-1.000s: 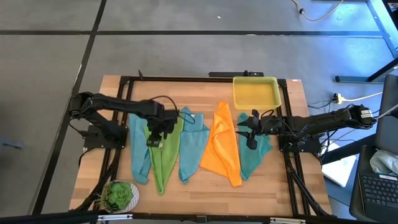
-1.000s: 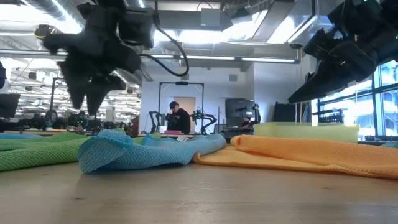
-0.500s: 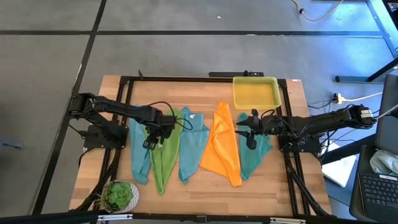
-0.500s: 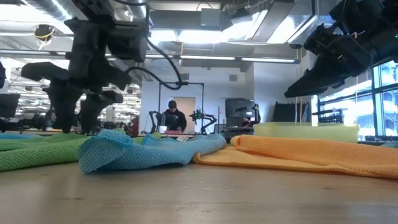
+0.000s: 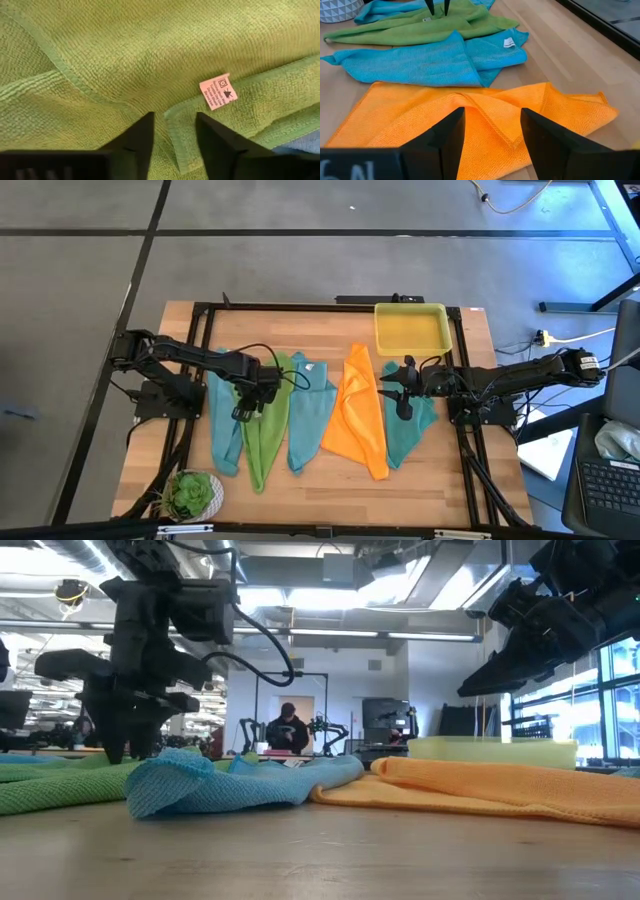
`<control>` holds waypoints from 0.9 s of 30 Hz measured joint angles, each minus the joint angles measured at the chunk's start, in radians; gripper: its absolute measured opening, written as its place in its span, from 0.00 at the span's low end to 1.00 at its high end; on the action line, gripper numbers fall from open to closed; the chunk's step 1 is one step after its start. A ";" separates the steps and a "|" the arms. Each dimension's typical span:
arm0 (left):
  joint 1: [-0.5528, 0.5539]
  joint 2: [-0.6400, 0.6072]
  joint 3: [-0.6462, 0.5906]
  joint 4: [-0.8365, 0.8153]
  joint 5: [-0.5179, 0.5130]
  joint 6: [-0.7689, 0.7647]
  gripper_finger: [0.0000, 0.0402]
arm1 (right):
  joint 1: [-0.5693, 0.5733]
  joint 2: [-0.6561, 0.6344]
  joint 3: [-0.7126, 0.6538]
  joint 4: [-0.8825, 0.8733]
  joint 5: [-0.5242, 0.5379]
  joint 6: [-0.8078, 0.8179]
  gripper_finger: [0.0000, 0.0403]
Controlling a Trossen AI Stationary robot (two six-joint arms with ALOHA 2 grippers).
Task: Fold microfiber towels
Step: Fold the green microfiber cloth
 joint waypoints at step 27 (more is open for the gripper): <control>-0.185 0.018 0.314 0.049 -0.117 0.048 0.00 | 0.000 -0.011 0.321 -0.426 0.016 -0.088 0.48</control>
